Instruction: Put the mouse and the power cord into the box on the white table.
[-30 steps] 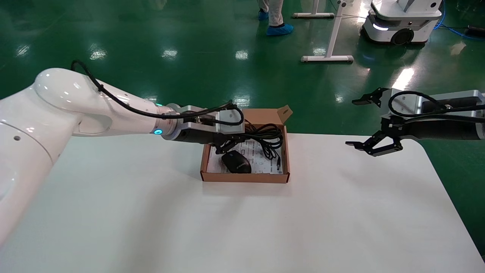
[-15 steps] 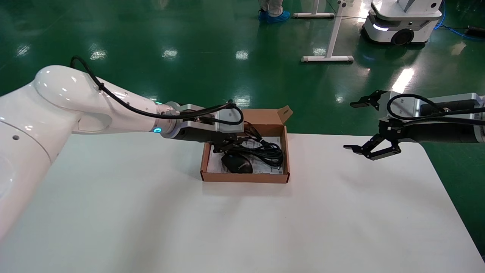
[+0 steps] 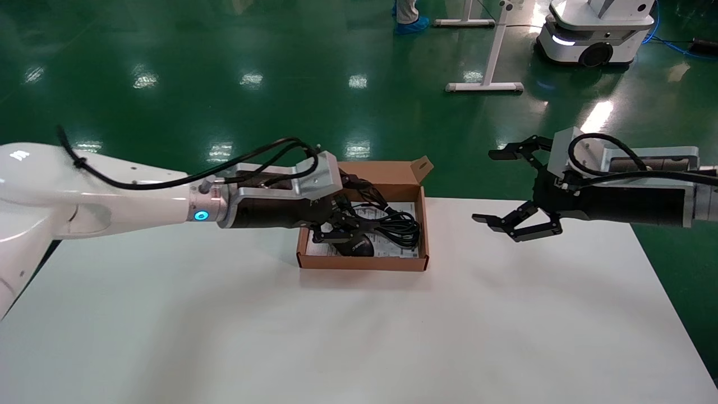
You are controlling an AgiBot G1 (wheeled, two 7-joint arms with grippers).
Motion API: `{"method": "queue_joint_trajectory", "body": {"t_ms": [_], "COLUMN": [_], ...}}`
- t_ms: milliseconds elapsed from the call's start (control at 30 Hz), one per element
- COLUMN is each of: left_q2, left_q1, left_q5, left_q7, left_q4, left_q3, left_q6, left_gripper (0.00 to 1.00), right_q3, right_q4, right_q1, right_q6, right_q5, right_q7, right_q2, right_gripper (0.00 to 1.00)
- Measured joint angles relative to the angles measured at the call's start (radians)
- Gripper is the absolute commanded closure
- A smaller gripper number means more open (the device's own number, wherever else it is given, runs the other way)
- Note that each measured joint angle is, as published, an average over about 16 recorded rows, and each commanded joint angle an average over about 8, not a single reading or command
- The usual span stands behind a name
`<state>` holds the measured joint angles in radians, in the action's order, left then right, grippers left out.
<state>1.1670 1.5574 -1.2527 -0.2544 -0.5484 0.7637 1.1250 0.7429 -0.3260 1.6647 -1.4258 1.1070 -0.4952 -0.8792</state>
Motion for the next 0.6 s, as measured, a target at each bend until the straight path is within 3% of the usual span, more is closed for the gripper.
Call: {"method": "queue_joint_trajectory", "body": {"t_ms": [600], "left_q2": [-0.226], "left_q1": [-0.196], "left_q5": [0.212], "left_q7": [0.180], "left_q4": [-0.299], "left_q3": [-0.197], "left_q6": [0.151], "left_gripper": [0.00], "right_q3": [-0.187], "right_q4": [-0.386], "right_q1": [-0.238], "right_q6": [-0.028], "right_q5": [-0.152], "right_q7": [0.275], "right_q2": [0.108], "right_gripper": [0.00]}}
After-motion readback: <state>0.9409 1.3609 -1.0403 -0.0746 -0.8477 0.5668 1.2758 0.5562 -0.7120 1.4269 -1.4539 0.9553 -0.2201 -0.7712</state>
